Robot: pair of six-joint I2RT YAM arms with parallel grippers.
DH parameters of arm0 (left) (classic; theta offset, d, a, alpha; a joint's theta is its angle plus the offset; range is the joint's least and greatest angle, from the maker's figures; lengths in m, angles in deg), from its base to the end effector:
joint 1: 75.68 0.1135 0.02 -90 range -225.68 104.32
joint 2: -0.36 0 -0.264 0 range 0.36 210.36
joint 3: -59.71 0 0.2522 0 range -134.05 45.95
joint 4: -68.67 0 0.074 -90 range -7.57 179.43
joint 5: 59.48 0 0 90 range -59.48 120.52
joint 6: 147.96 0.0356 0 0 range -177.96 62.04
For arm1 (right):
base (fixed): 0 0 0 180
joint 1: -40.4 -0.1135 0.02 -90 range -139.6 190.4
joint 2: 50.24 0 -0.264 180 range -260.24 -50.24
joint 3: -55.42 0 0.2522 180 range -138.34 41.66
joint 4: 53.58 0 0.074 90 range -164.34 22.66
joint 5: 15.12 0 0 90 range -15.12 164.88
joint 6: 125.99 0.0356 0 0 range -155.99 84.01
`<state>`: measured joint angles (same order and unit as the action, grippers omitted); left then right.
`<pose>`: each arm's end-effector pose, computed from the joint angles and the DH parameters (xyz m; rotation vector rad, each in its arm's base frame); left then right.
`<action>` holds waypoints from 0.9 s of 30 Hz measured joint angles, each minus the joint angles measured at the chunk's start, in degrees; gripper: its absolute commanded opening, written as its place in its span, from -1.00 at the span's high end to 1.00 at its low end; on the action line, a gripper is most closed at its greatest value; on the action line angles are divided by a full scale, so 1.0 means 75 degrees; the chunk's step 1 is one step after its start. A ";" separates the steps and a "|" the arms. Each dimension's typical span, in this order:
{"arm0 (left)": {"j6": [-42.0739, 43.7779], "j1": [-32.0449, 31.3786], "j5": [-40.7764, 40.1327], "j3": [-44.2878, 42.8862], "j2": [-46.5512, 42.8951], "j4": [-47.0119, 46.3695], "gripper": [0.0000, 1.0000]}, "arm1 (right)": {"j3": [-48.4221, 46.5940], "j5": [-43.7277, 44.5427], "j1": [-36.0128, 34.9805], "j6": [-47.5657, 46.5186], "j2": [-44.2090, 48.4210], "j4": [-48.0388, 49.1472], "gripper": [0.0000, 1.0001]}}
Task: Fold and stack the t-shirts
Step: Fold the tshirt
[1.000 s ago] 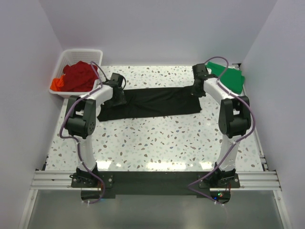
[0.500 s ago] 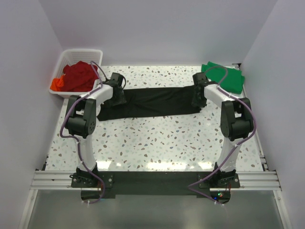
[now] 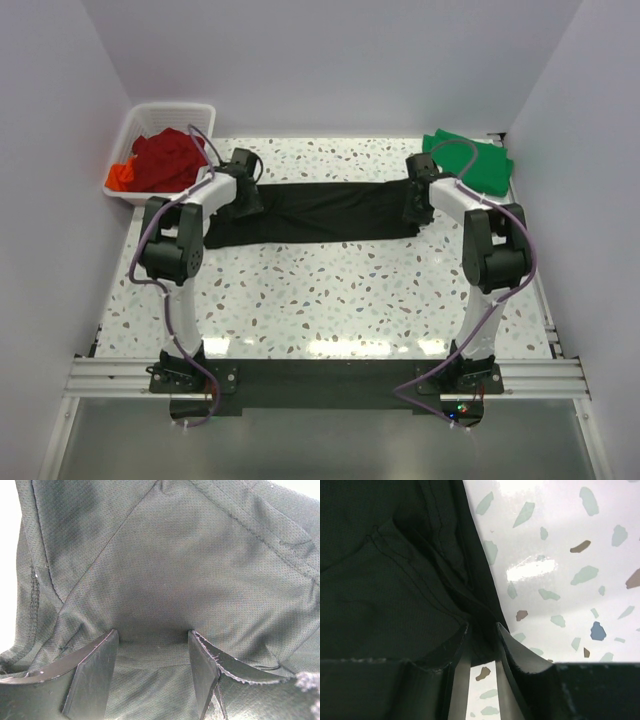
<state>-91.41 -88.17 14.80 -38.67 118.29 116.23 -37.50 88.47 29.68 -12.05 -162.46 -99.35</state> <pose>0.4155 -0.0822 0.1626 -0.5583 2.6085 0.1283 0.3982 0.0669 0.1761 0.3751 2.6292 -0.1272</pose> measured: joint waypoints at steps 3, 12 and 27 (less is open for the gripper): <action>0.0003 0.0041 -0.0009 -0.0236 0.0154 0.0041 -0.25 | -0.0035 -0.0152 0.0035 -0.0026 -0.0137 0.0017 0.64; 0.0044 0.0114 -0.0017 -0.1183 0.0793 0.0087 -0.24 | 0.0694 -0.0358 0.0009 0.0003 0.0271 0.0181 0.68; 0.1445 0.0128 0.0347 -0.2521 0.1708 -0.0239 -0.21 | 0.2343 -0.0525 -0.1498 0.0364 0.1591 -0.0245 0.69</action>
<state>-80.57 -87.21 17.40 -57.57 131.10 114.44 -19.92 84.53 18.45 -9.32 -150.53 -101.19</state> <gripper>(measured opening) 0.607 0.158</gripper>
